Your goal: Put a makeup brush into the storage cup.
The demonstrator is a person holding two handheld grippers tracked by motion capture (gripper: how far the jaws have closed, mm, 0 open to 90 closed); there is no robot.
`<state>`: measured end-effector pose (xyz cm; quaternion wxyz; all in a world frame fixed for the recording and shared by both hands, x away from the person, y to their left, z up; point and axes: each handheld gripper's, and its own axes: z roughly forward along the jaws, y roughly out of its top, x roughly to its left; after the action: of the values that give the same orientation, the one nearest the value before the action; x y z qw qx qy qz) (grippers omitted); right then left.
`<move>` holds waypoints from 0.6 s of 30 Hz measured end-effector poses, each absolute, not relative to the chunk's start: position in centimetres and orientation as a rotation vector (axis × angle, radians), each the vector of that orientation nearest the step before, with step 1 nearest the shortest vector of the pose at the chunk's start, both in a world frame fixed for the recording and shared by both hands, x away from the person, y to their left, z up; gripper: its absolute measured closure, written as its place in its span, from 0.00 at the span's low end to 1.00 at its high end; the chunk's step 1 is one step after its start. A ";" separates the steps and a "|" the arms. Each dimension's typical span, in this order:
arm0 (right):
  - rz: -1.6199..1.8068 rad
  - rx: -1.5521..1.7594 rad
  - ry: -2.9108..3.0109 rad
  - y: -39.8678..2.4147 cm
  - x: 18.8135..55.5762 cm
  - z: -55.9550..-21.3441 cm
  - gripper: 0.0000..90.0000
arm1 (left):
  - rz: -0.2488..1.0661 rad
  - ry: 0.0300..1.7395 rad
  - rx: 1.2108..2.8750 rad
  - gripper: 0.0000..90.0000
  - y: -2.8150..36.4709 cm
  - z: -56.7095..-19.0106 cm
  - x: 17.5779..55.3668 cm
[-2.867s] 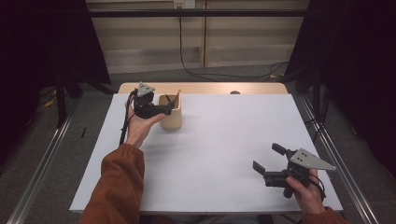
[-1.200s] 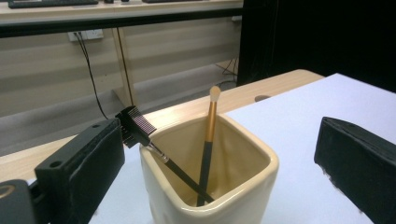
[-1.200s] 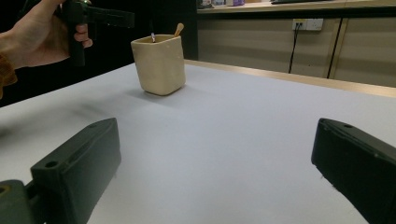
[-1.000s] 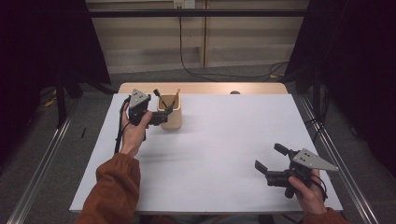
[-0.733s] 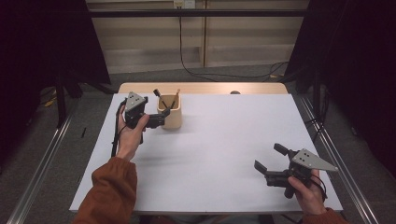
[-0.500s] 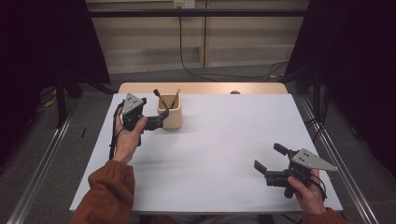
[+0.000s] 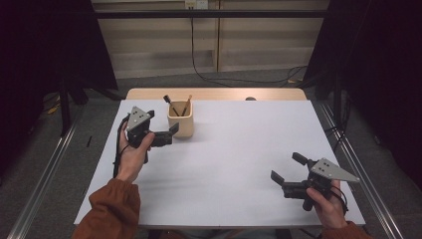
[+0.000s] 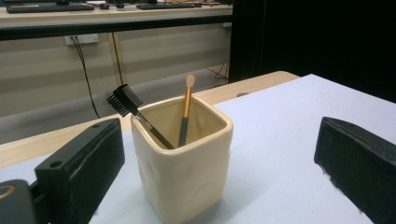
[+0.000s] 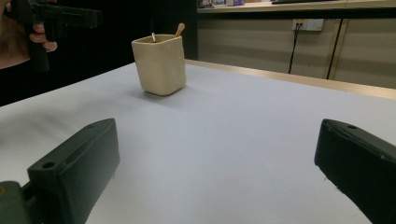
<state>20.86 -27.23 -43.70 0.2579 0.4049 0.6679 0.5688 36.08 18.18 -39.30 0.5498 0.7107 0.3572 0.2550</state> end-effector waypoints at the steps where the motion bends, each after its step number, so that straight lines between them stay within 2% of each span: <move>1: 1.543 1.099 1.810 -27.2 20.8 -43.7 0.00 | 0.601 0.848 1.682 0.02 18.2 -39.3 35.9; 18: 1.539 1.095 1.811 -27.2 20.8 -43.7 0.00 | 0.619 0.807 1.650 0.02 18.7 -39.1 32.5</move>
<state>20.84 -27.17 -43.68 0.2592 0.4042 0.6685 0.5680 32.45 18.67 -39.13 0.5659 0.7018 0.3434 0.2633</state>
